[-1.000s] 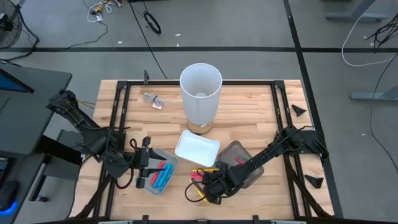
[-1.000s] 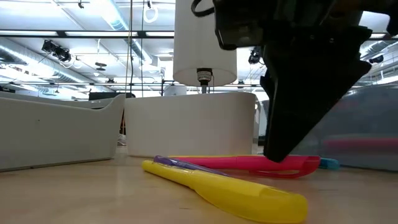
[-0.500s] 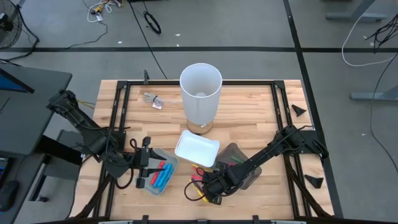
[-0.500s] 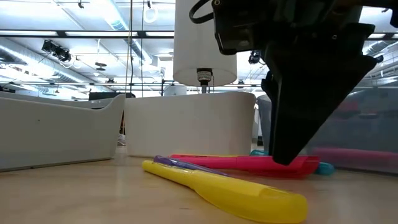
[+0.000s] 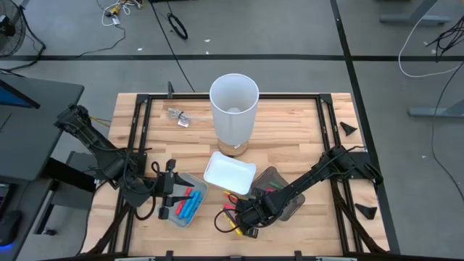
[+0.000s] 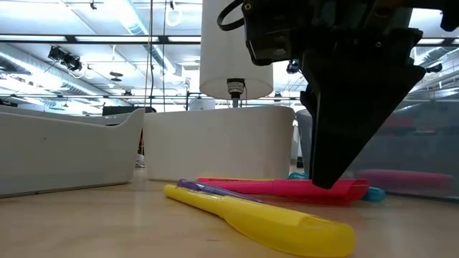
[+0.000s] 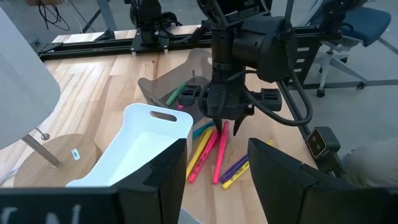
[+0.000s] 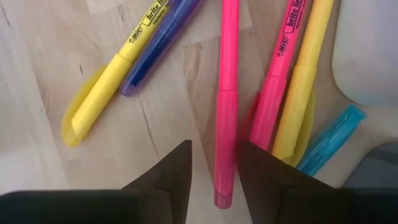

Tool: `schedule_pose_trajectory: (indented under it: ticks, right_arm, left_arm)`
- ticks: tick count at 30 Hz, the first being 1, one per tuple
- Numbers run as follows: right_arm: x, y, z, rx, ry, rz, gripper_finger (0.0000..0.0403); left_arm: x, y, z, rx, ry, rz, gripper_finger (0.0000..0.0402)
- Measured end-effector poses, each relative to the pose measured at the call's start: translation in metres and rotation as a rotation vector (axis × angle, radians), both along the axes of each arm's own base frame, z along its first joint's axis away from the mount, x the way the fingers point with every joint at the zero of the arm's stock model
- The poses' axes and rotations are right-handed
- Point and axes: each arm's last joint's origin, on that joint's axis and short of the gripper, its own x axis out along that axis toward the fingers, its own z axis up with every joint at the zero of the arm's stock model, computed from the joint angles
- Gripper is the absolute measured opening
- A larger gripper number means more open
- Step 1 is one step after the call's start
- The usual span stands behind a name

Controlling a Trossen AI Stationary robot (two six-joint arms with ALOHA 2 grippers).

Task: Pick & Place Markers
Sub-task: Put the bottom pink marker pen in the white bin

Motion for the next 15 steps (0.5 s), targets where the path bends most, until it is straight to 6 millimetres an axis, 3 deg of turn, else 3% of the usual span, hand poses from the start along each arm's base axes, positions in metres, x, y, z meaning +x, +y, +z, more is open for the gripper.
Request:
schedule_pose_trajectory:
  ticks: [15]
  right_arm:
    - [-0.0067, -0.0037, -0.0018, -0.036, 0.075, 0.005, 0.0112]
  left_arm:
    - [0.0, 0.0, 0.0, 0.0, 0.0, 0.0, 0.0177]
